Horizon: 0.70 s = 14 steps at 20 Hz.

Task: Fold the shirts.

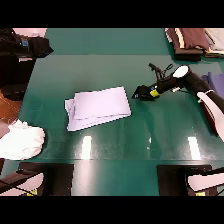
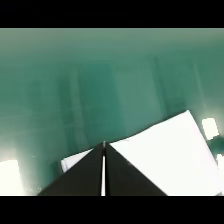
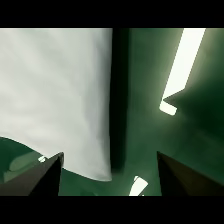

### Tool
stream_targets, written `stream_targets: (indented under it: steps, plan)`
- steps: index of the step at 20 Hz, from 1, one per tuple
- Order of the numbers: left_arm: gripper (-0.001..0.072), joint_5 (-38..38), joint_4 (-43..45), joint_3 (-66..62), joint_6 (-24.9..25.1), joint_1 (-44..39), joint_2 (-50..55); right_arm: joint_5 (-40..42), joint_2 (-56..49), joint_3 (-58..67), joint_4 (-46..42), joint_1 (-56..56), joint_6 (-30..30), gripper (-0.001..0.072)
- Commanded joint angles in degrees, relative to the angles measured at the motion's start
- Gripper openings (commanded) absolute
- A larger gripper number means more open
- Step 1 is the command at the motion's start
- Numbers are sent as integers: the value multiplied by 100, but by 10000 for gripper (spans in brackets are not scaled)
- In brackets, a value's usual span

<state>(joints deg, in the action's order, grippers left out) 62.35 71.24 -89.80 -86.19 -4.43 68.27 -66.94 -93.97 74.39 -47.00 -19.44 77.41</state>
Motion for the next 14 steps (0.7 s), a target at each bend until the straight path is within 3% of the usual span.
stream_targets:
  steps: [1, 5, 8, 10, 14]
  plan:
    - [24, -203, -44, 22, 136, -306, 24, 96, -612, 125, 505, -129, 7, 585]
    - [24, -203, -122, 22, 114, -452, 24, -28, -1515, 992, 1047, -741, -9, 559]
    - [24, -173, -249, 22, 114, -452, 24, -118, -1888, 1622, 1038, -1075, -149, 147]
    - [23, -190, -308, 22, 114, -575, 24, -120, -1921, 1987, 922, -1099, -149, 16]
    - [24, -422, -238, 22, 120, -1244, 24, -455, -1576, 2881, -52, -487, 214, 16]
